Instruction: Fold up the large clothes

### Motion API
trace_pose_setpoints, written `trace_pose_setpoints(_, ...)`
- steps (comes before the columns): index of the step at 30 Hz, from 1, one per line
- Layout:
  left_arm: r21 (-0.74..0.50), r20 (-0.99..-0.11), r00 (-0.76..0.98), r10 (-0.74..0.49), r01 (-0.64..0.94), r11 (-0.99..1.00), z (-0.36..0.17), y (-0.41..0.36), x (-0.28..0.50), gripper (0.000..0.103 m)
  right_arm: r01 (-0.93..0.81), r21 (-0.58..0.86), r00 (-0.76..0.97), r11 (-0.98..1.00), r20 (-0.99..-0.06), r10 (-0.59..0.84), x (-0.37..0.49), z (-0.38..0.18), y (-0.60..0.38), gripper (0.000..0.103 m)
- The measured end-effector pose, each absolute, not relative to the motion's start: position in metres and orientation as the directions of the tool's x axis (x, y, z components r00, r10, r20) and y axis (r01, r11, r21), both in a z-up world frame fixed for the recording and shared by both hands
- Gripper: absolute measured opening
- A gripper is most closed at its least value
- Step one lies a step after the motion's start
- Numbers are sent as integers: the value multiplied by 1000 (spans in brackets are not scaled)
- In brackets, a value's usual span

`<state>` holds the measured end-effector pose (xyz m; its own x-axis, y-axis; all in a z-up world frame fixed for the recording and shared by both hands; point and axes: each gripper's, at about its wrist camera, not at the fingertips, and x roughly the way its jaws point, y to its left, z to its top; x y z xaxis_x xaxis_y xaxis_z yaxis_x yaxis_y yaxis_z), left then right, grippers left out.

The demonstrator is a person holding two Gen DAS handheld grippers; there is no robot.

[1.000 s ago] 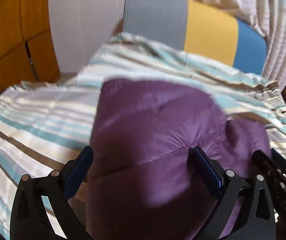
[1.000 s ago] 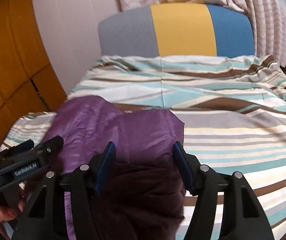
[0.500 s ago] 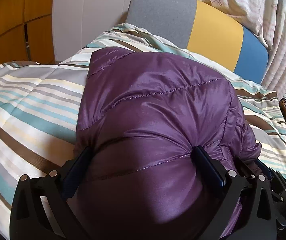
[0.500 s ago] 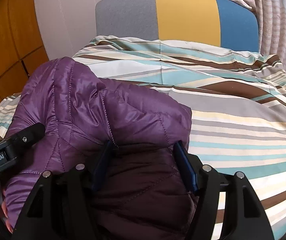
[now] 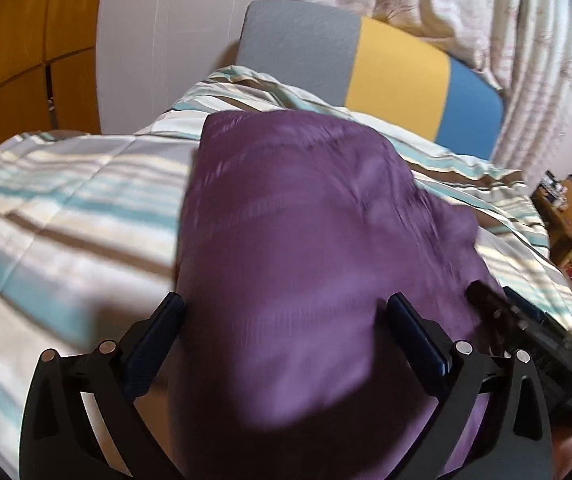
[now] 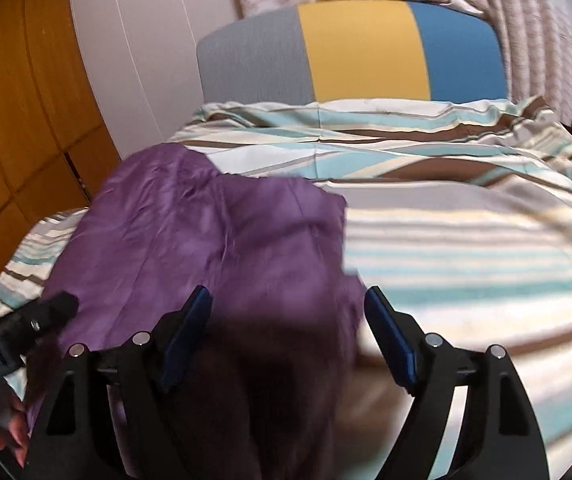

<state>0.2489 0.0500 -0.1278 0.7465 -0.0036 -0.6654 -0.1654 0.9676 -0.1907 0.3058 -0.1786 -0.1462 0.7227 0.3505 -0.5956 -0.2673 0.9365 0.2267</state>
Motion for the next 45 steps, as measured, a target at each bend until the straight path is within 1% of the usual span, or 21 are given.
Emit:
trace_pose_setpoints(2, -163, -654, 756, 9, -153, 975, -138, 43, 230, 100, -262, 232, 728, 937, -590, 350, 281, -149, -185, 79)
trace_pose_setpoints(4, -151, -652, 758, 14, -148, 977, -150, 41, 222, 100, -238, 191, 711, 952, -633, 305, 272, -160, -183, 79)
trace_pose_setpoints(6, -205, -690, 723, -31, -154, 967, -158, 49, 229, 100, -231, 155, 698, 961, -662, 274, 273, -170, -177, 81)
trace_pose_setpoints(8, -239, -710, 701, -63, -156, 958, -164, 54, 236, 100, -215, 122, 692, 969, -681, 240, 279, -173, -171, 88)
trace_pose_setpoints(10, -265, -712, 698, -80, -161, 951, -162, 57, 233, 100, -211, 114, 694, 971, -682, 231, 280, -172, -171, 88)
trace_pose_setpoints(12, -265, -716, 694, -79, -166, 950, -158, 55, 224, 100, -205, 122, 711, 971, -663, 233, 270, -164, -175, 90)
trace_pose_setpoints(14, -263, -723, 687, -70, -180, 948, -150, 53, 209, 100, -202, 141, 729, 969, -639, 245, 251, -154, -181, 101)
trace_pose_setpoints(18, -201, -712, 702, 1, -206, 958, -129, 51, 173, 100, -253, 165, 743, 953, -598, 301, 209, -133, -189, 101)
trace_pose_setpoints(20, -163, -686, 727, 33, -198, 966, -116, 47, 152, 100, -278, 175, 738, 944, -591, 327, 188, -122, -192, 101)
trace_pose_setpoints(26, -143, -625, 780, -8, -104, 984, -83, 30, 97, 100, -301, 206, 727, 931, -582, 364, 138, -97, -199, 101)
trace_pose_setpoints(30, -74, -577, 816, 32, -91, 993, -63, 17, 73, 100, -305, 203, 733, 931, -574, 365, 111, -86, -200, 101)
trace_pose_setpoints(34, -68, -573, 819, 22, -74, 995, -57, 15, 61, 100, -317, 183, 742, 931, -564, 363, 94, -77, -201, 101)
trace_pose_setpoints(37, -62, -582, 812, 47, -102, 993, -58, 16, 56, 100, -314, 182, 747, 932, -558, 360, 85, -72, -202, 101)
trace_pose_setpoints(42, -100, -594, 804, 19, -97, 990, -59, 17, 50, 100, -320, 181, 749, 930, -553, 365, 79, -68, -207, 101)
trace_pose_setpoints(45, -100, -592, 805, 28, -108, 989, -59, 15, 50, 100, -321, 182, 753, 929, -546, 367, 77, -66, -208, 101)
